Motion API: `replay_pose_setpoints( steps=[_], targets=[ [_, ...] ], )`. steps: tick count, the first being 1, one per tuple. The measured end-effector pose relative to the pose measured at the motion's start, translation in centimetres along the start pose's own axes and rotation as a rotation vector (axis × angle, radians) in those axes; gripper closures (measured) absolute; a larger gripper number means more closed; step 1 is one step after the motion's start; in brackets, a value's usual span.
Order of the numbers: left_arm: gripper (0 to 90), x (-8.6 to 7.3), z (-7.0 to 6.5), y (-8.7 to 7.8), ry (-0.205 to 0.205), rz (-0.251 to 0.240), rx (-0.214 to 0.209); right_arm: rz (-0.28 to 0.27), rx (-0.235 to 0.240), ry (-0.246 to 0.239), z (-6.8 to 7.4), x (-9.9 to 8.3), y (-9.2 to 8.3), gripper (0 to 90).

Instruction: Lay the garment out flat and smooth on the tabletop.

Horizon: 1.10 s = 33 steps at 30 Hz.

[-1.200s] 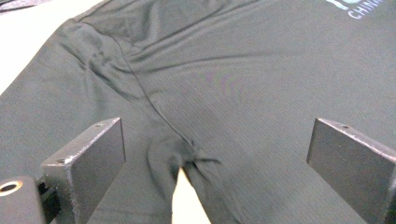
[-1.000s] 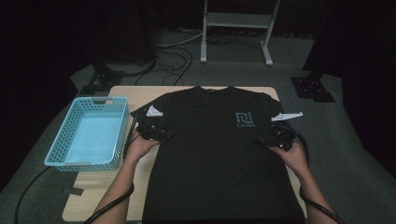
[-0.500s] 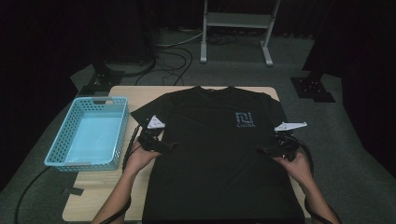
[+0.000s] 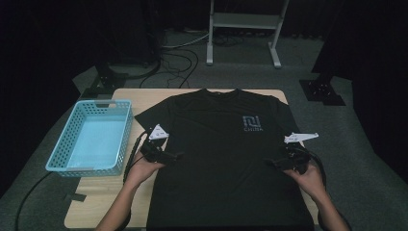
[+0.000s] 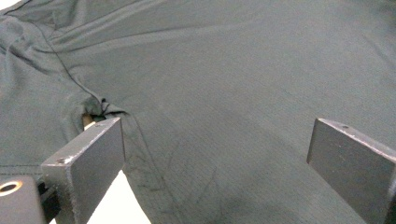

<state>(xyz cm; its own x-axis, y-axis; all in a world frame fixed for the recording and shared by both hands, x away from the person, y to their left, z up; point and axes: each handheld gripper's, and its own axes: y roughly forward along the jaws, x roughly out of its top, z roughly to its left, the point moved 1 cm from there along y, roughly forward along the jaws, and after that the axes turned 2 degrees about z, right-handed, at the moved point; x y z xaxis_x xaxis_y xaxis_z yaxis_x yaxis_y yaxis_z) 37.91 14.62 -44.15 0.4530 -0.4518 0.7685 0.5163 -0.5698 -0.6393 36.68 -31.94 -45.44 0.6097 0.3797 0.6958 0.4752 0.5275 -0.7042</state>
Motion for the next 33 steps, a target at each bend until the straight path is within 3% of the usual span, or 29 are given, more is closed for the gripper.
replay_pose_setpoints(
  steps=[18, 22, 33],
  targets=[
    [3.1, -1.3, -1.8, -0.6, 0.017, -0.022, -0.039, 0.015, 0.035, -0.056, 1.4, -1.7, -1.1, 5.0],
    [3.2, -1.7, -2.2, -0.6, 0.034, -0.011, -0.037, 0.015, 0.04, -0.061, 1.4, -2.1, -1.5, 5.0],
    [3.1, -2.8, -2.8, -1.0, 0.03, -0.021, -0.053, 0.014, 0.051, -0.055, 1.7, -3.8, -2.4, 5.0]
  ],
)
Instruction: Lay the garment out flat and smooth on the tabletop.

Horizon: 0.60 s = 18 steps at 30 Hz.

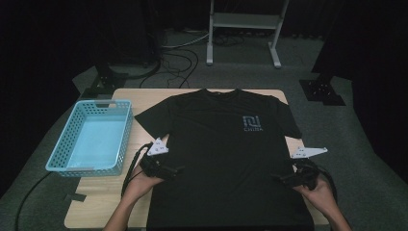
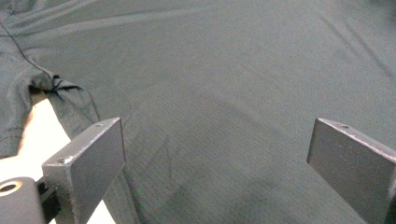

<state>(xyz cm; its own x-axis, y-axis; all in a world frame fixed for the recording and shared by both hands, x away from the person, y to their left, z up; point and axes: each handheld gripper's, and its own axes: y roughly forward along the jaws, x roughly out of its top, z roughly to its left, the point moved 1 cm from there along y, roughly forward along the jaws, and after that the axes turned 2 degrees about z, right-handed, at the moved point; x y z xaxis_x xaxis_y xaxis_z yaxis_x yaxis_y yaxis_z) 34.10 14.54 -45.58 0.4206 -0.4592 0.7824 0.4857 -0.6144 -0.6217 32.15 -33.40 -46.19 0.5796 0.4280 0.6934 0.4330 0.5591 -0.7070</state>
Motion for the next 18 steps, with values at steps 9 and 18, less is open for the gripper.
replay_pose_setpoints(
  steps=[9, 18],
  targets=[
    [3.2, -0.4, -0.7, -0.7, 0.008, -0.015, -0.006, -0.012, 0.007, -0.008, 0.5, -0.7, -0.6, 5.0],
    [3.1, -1.1, -1.2, -1.3, 0.022, -0.008, -0.013, -0.011, 0.01, -0.019, 1.0, -1.4, -1.0, 5.1]
  ],
)
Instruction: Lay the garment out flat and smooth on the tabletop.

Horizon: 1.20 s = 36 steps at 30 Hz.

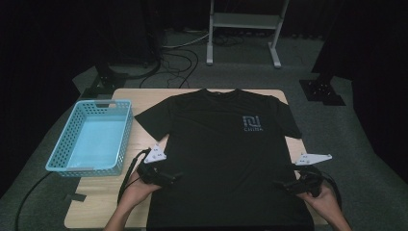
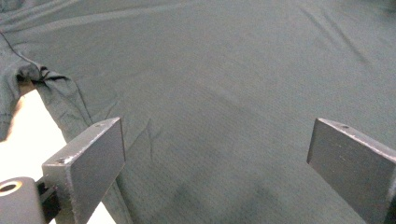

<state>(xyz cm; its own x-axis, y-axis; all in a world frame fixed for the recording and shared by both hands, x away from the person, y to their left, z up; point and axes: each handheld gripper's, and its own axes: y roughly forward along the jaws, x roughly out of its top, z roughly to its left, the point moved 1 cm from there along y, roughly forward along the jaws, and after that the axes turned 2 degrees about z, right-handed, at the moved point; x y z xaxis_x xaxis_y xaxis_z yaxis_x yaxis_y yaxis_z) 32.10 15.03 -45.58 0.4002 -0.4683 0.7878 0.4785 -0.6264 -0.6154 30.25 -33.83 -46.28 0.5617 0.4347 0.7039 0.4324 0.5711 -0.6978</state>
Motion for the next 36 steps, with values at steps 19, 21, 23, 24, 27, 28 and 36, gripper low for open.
replay_pose_setpoints(
  steps=[19, 21, 23, 24, 27, 28, 36],
  targets=[
    [3.1, -1.6, -0.9, -1.7, 0.002, -0.015, 0.013, -0.022, -0.013, 0.033, 0.0, -2.2, -0.9, 5.1],
    [3.2, -1.8, -1.0, -1.9, 0.0, -0.017, 0.014, -0.026, -0.015, 0.04, -0.1, -2.4, -1.1, 5.1],
    [3.2, -1.9, -1.1, -2.1, 0.0, -0.018, 0.016, -0.029, -0.018, 0.047, -0.1, -2.7, -1.3, 5.1],
    [3.2, -2.0, -1.1, -2.2, -0.001, -0.02, 0.018, -0.031, -0.019, 0.048, -0.2, -2.8, -1.3, 5.0],
    [3.2, -2.3, -1.2, -2.4, -0.002, -0.019, 0.022, -0.036, -0.023, 0.058, -0.3, -3.2, -1.5, 5.1],
    [3.2, -2.4, -1.2, -2.4, -0.008, -0.021, 0.021, -0.036, -0.024, 0.06, -0.3, -3.3, -1.6, 5.1],
    [3.2, -3.0, -1.3, -3.1, -0.022, -0.035, 0.031, -0.037, -0.033, 0.075, -0.4, -4.2, -2.0, 5.1]
  ],
)
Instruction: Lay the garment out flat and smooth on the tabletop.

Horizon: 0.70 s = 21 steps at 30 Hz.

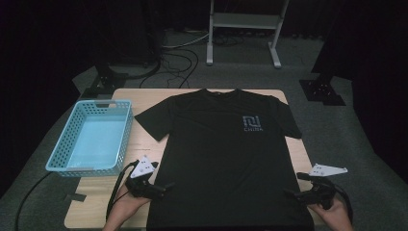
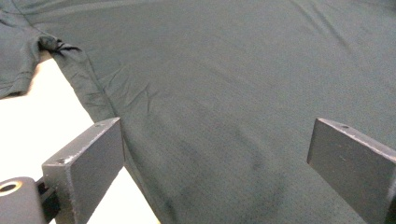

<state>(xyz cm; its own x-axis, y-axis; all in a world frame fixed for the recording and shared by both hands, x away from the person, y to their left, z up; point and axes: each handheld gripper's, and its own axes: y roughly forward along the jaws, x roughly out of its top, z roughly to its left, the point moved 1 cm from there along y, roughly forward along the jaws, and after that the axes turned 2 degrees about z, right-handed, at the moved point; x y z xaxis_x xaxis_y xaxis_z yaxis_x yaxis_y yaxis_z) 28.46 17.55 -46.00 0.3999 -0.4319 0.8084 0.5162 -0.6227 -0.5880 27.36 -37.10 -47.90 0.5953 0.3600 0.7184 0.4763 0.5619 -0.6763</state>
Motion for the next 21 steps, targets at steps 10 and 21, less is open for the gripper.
replay_pose_setpoints(
  steps=[10, 21],
  targets=[
    [3.2, -1.1, 0.0, -0.5, -0.037, -0.033, 0.021, -0.022, -0.008, 0.027, -0.1, -1.2, -0.5, 5.1],
    [3.1, -2.0, -0.2, -1.4, -0.069, -0.08, 0.06, -0.059, -0.034, 0.058, -0.2, -2.6, -1.5, 5.1]
  ],
)
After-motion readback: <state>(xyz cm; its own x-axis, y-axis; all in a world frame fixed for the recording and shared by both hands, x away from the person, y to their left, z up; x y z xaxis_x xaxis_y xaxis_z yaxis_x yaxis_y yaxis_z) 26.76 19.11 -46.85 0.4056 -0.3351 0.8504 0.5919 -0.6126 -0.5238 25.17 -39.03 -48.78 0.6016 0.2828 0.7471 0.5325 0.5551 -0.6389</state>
